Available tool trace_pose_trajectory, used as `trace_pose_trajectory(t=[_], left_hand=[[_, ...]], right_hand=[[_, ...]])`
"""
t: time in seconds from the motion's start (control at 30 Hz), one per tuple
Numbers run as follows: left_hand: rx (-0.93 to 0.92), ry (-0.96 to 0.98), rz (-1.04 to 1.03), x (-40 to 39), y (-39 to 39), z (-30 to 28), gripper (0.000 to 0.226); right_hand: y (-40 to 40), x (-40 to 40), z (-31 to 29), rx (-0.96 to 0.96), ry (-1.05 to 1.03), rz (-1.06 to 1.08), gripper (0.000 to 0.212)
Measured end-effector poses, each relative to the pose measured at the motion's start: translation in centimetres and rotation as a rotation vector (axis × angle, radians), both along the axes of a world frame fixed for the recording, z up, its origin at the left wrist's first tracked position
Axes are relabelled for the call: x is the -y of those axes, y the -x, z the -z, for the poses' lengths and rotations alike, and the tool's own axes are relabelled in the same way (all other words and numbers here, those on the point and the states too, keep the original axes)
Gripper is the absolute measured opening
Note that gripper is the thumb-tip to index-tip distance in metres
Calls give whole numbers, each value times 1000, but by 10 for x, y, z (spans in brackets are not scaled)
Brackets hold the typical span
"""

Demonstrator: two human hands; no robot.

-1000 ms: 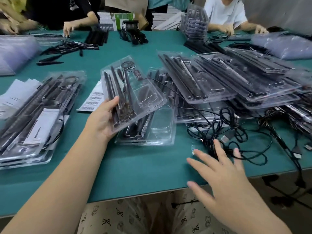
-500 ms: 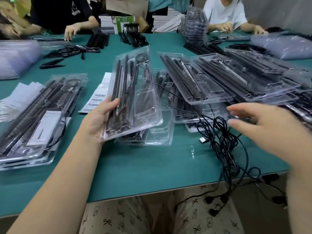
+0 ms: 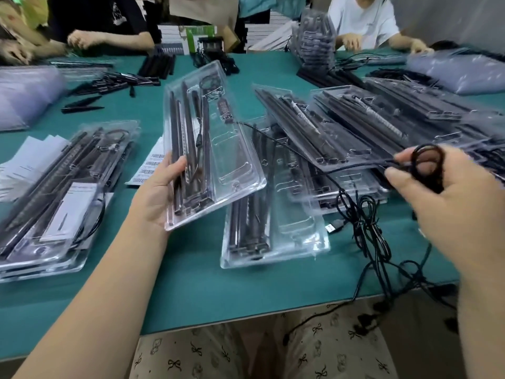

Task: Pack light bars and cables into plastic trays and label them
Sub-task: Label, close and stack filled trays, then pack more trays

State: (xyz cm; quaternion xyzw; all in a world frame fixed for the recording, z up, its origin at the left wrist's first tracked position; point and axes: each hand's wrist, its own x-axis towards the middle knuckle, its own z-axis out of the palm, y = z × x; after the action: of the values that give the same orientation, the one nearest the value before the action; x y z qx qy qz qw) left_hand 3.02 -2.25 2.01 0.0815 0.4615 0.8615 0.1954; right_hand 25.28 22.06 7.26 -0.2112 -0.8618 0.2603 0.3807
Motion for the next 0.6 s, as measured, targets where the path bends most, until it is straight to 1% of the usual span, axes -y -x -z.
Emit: trace_pose_trajectory(t=[0.03,0.07,0.1,0.17,0.27,0.33,0.4,0.43,0.47,0.5,0.53,0.57,0.6], left_hand=[[-3,-5,-2,-1,0,0,23],[-9,-11,-1,-1,-1,-1,23],[-20,-19,5,-1,-2,-2,24],[-44,-44,29,-1,-4,-4,26],[-31,-97,44,0,-5,-4,25],[-13,-100,27,1,-5,-4,23],[-6,-81,16,1,-6,-4,23],[0,-70,15,0,-5,-5,27],[14,-53,15,0,-5,-4,32],[33,-39,10,-1,-4,-4,35],[48,-38,1,-1,-4,-4,34],[57,-45,1,-2,-4,-3,28],[69,-56,6,-2,-4,-3,22]], right_hand=[[2,1,-9,-33,78,-51,14],[5,3,-20,-46,87,-95,18],[8,9,-31,-43,49,-129,20],[11,32,-42,-72,-61,-217,16],[11,65,-41,-123,-168,-356,15],[14,65,-45,-148,-162,-374,9],[19,57,-50,-113,-47,-326,6],[21,57,-50,-51,-18,-321,13],[20,59,-45,25,-2,-365,19],[18,66,-37,94,45,-442,23],[17,75,-27,150,153,-549,27],[17,85,-16,183,311,-656,28],[17,90,-3,222,401,-728,26]])
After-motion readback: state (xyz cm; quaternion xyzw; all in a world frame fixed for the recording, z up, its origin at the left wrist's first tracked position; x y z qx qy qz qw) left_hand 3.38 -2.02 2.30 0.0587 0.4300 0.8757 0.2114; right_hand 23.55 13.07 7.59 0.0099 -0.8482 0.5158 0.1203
